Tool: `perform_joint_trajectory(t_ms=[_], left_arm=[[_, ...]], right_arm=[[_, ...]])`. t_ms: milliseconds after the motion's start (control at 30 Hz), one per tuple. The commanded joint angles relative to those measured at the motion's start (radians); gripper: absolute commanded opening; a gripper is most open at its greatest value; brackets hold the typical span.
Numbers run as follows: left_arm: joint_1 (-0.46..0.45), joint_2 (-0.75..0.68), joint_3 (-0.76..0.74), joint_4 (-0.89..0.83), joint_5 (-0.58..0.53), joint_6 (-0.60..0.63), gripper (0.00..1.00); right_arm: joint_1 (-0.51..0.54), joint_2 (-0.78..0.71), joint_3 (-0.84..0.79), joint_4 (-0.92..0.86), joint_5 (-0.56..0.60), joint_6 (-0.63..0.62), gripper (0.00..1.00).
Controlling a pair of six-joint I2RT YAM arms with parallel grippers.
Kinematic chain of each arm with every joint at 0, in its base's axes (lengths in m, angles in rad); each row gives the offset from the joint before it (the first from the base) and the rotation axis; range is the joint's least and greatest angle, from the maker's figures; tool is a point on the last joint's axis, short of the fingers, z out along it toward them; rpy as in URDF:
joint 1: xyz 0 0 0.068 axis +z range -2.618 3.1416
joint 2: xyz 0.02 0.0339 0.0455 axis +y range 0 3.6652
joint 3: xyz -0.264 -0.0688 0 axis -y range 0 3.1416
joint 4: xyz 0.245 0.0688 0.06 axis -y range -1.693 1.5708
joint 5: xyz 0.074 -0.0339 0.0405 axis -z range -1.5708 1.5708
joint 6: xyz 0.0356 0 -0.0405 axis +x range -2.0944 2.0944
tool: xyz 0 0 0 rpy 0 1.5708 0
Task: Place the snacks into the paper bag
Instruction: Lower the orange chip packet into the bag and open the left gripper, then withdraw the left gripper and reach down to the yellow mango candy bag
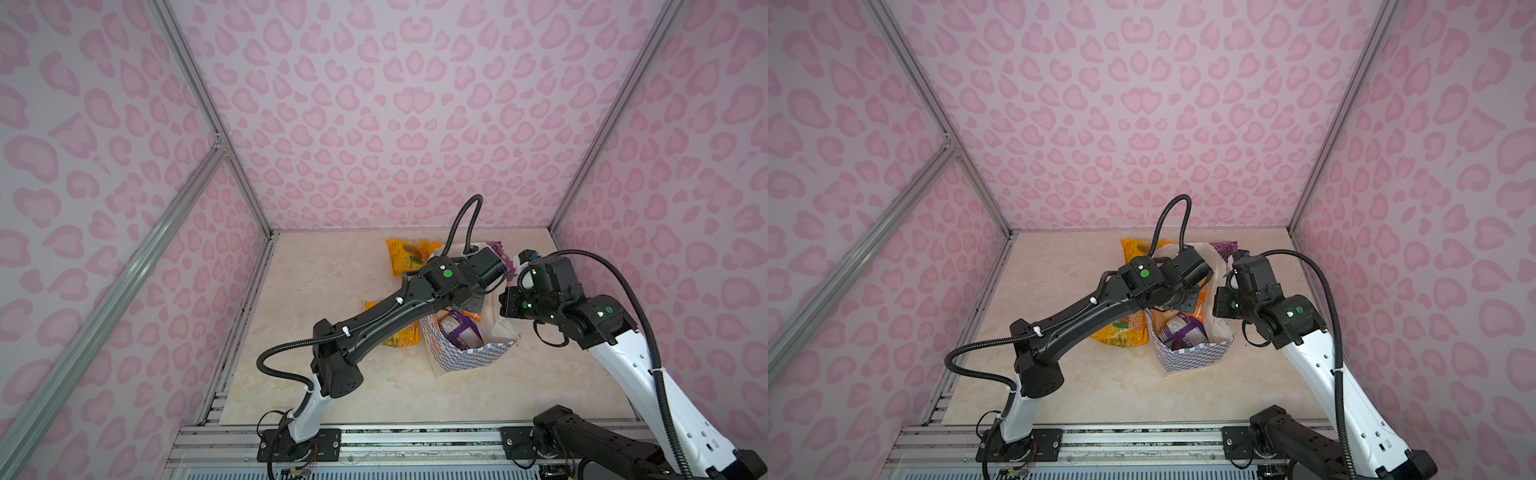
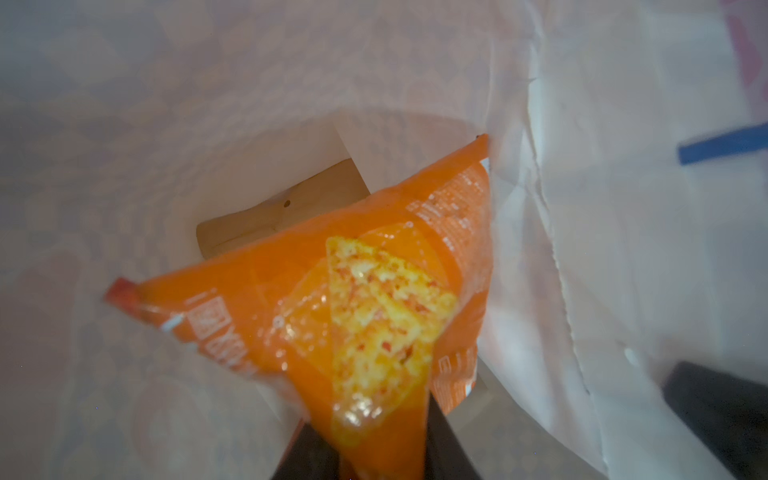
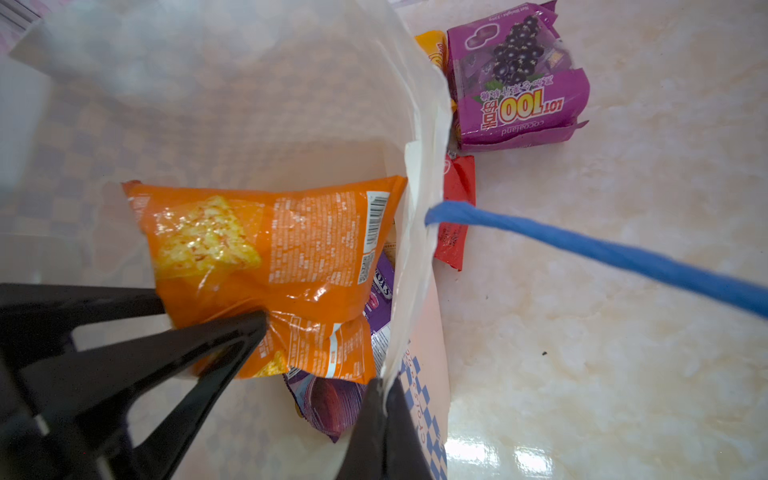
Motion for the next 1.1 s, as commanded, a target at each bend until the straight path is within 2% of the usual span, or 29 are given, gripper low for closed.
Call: perform_joint_trajectory(t_ms=[0,300,367,500,633,867,1067], left_arm=[[0.014,0.024,0.006,-0.022,-0.012,-0.006,0.29],[0.039,0.04,0.008,-0.013,0.011,-0.007,0.35],[0.041,0.034,0.008,-0.01,0.011,-0.007,0.45],[0.041,0.02,0.007,-0.002,0.019,-0.006,0.53],[0.041,-0.005,0.024,-0.003,0.031,-0.002,0.57],[0.041,-0.119,0.059,0.093,0.186,0.047,0.66],[0.041,-0.25,0.058,0.183,0.251,0.088,0.75]], right_arm=[[0.0,-0.006,-0.011,-0.025,-0.011,0.001,0.0],[0.0,-0.013,-0.015,-0.026,-0.018,0.009,0.0],[0.0,-0.013,-0.018,-0.024,-0.019,0.011,0.0],[0.001,-0.012,-0.018,-0.02,-0.024,0.014,0.0],[0.001,-0.01,-0.018,-0.02,-0.025,0.015,0.0],[0.001,-0.004,-0.016,-0.018,-0.024,0.015,0.0],[0.001,-0.005,-0.014,-0.023,-0.021,0.014,0.0]])
